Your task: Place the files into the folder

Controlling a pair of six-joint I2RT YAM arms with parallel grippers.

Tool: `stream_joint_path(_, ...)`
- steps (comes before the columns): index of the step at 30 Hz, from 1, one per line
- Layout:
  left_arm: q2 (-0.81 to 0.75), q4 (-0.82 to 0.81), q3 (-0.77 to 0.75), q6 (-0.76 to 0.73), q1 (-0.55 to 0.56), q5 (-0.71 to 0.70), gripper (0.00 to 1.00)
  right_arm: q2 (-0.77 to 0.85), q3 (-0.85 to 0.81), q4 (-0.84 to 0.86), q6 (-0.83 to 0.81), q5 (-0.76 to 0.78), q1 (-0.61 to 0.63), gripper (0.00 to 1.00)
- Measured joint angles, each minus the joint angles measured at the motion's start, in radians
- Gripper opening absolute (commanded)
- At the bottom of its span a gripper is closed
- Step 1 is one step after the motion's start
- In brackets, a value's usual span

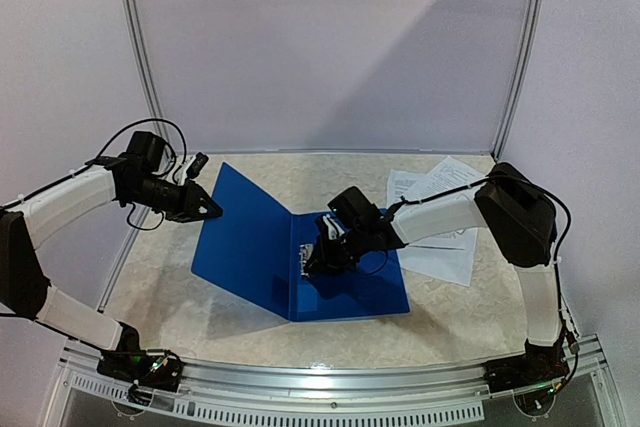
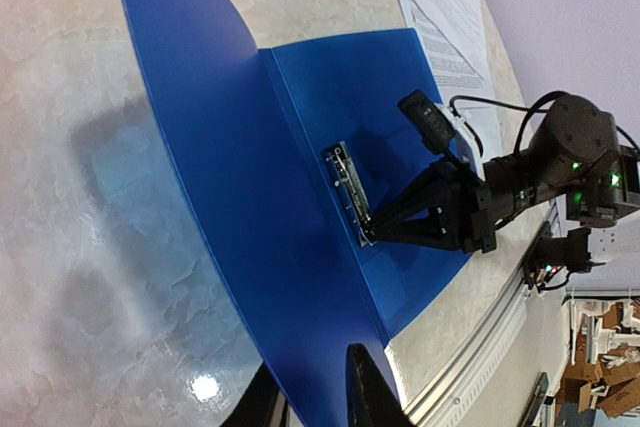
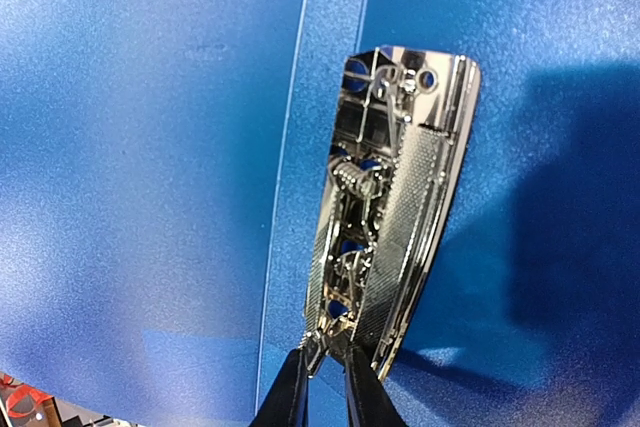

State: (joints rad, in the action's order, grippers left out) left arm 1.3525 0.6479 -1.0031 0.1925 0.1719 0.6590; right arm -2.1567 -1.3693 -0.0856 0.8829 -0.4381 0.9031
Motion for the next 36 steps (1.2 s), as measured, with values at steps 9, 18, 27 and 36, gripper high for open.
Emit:
stream_joint_path(9,0.0,0.0,0.0,0.0,-0.003,-0.002,0.22,0.0,0.004,0.008,0.011,-0.016,0.003,0.15)
stream_joint_path(18,0.0,0.0,0.0,0.0,-0.003,-0.002,0.22,0.0,0.011,0.03,0.028,-0.036,0.013,0.07)
stream_joint_path(27,0.0,0.0,0.0,0.0,-0.006,-0.005,0.13,-0.005,0.016,0.037,0.033,-0.036,0.013,0.1)
stream_joint_path(36,0.0,-0.007,0.004,0.021,-0.011,-0.003,0.0,-0.024,0.016,0.076,0.038,-0.047,0.013,0.1)
